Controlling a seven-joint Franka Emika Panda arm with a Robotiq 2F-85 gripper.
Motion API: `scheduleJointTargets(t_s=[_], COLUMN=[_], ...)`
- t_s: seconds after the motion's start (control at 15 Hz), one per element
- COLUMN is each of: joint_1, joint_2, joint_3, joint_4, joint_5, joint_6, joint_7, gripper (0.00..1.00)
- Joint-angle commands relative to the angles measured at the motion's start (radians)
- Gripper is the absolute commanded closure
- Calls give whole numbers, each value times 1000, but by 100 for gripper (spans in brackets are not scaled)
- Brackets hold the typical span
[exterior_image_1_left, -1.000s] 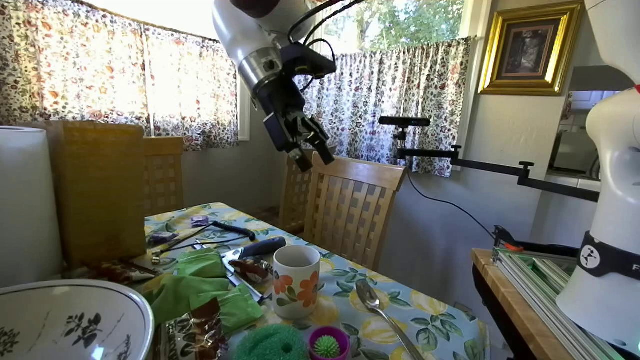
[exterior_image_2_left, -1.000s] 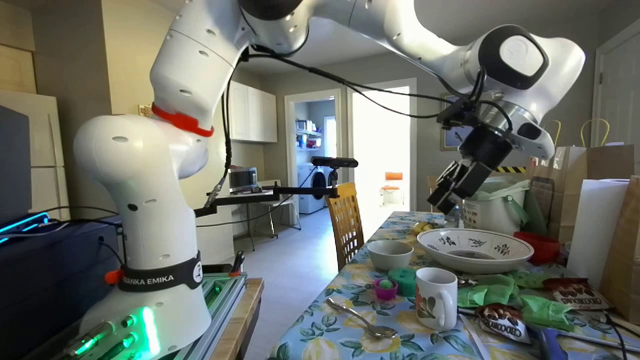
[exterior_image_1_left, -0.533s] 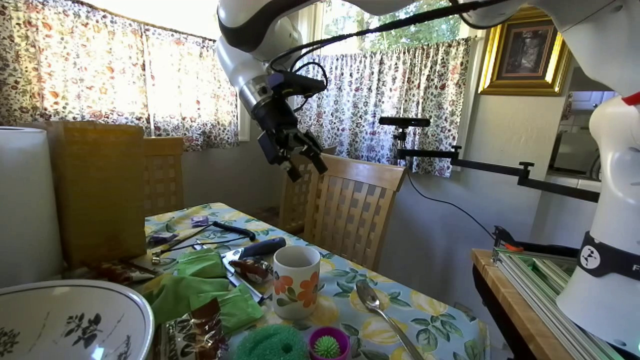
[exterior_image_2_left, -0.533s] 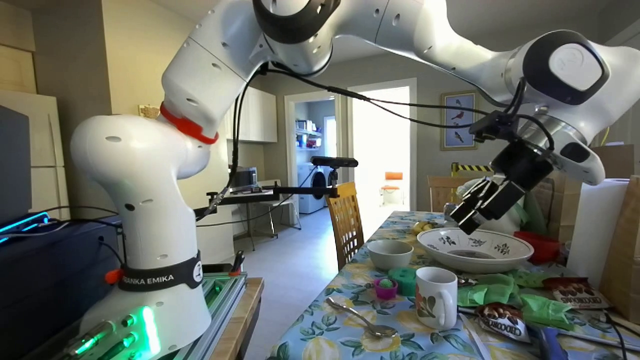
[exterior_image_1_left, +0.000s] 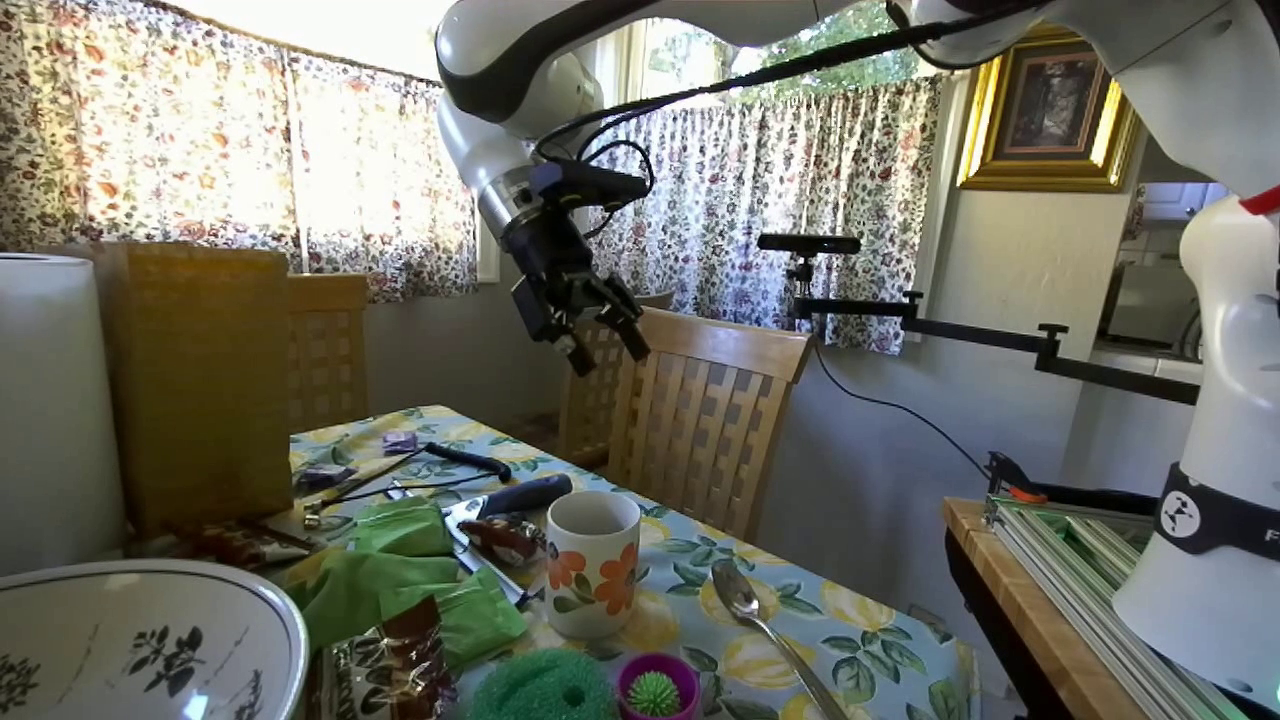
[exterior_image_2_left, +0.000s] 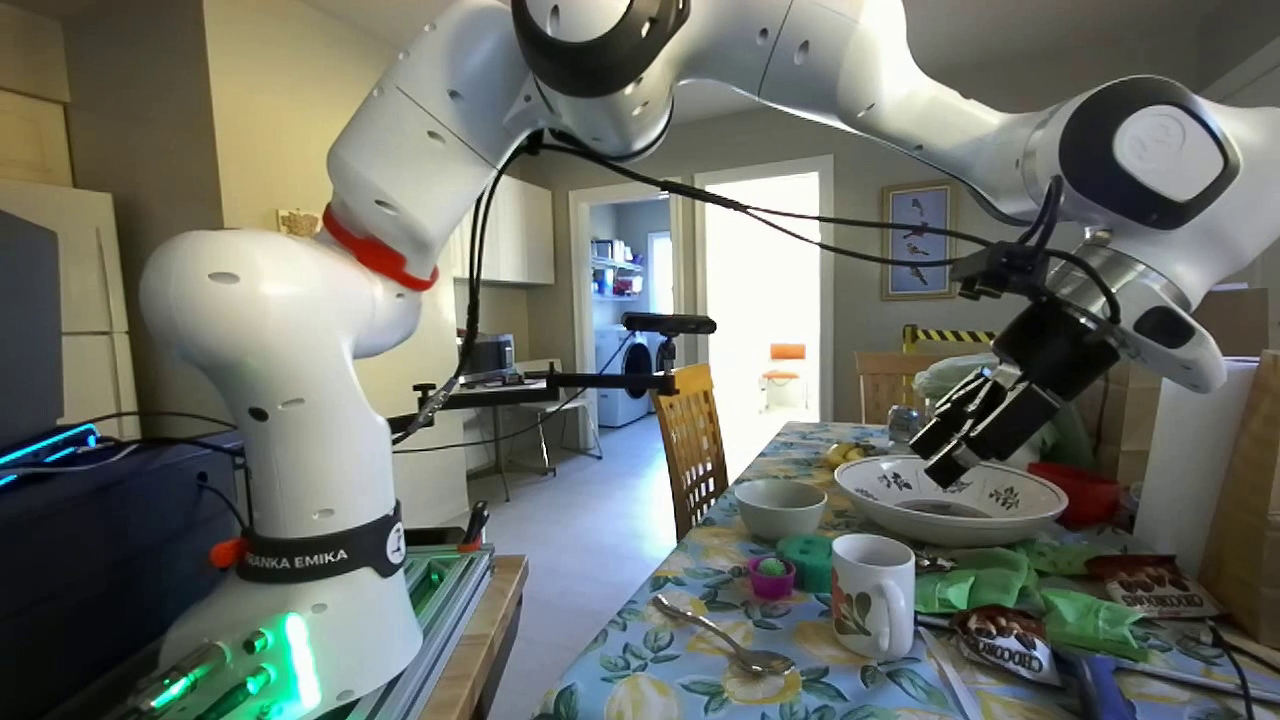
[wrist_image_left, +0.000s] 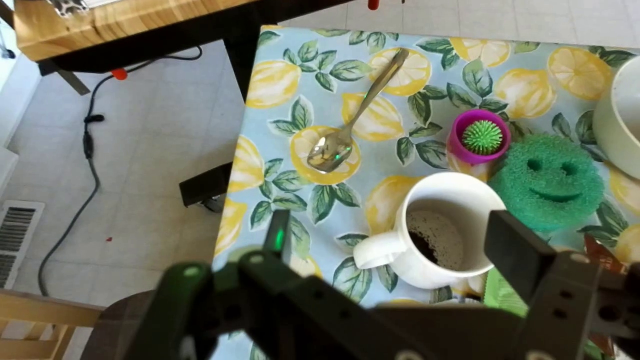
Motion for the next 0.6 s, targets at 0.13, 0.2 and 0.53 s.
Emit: scheduleJointTargets(t_s=[0.13, 0.2, 0.53], joint_1=[1, -4, -35], joint_2=[2, 11, 55], joint_3=[-3, 0, 10], joint_4=[4, 10, 28], joint_5=[1, 9, 65], joint_6=[-4, -3, 24], joint_7=[-1, -10, -36], gripper=[0, 0, 0])
